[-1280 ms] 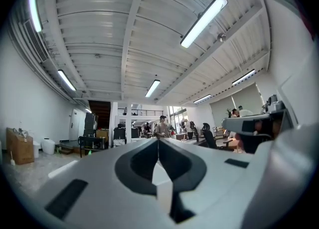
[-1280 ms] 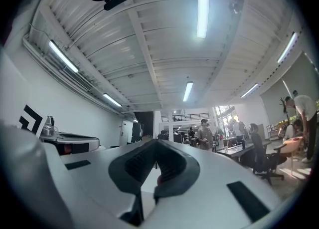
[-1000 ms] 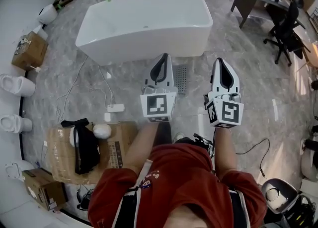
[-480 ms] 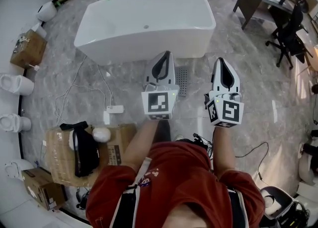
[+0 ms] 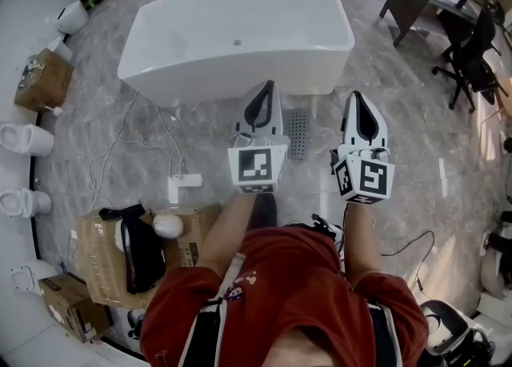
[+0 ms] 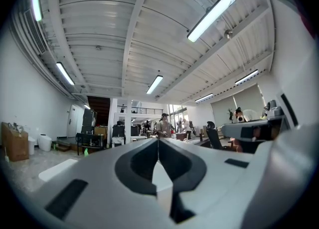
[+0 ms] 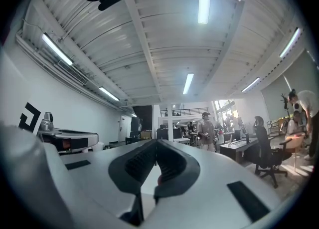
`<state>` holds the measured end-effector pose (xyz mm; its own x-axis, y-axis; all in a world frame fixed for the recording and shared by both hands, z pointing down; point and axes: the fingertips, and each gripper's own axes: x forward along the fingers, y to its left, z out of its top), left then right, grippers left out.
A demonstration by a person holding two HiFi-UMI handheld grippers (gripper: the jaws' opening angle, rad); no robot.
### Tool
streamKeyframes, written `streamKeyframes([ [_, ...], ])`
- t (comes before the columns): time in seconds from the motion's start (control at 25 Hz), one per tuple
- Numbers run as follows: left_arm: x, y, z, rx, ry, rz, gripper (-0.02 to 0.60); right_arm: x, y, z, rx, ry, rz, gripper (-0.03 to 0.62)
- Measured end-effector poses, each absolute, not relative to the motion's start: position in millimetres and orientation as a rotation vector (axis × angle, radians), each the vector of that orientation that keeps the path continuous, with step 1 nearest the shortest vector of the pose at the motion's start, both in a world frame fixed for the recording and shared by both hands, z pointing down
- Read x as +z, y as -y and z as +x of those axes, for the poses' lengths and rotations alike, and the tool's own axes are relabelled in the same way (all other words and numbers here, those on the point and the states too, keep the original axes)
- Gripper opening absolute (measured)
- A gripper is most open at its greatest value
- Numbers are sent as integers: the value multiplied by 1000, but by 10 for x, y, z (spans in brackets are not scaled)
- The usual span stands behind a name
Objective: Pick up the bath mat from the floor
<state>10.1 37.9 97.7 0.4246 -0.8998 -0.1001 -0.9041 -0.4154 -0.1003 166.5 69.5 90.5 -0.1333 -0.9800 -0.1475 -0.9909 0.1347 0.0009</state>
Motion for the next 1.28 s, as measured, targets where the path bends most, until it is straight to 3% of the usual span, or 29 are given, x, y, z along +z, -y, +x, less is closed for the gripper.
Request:
streamKeyframes([
  [1.28, 1058, 1434, -977, 64, -1598, -2590, 15, 746, 966, 792, 255, -2130, -2118, 12],
])
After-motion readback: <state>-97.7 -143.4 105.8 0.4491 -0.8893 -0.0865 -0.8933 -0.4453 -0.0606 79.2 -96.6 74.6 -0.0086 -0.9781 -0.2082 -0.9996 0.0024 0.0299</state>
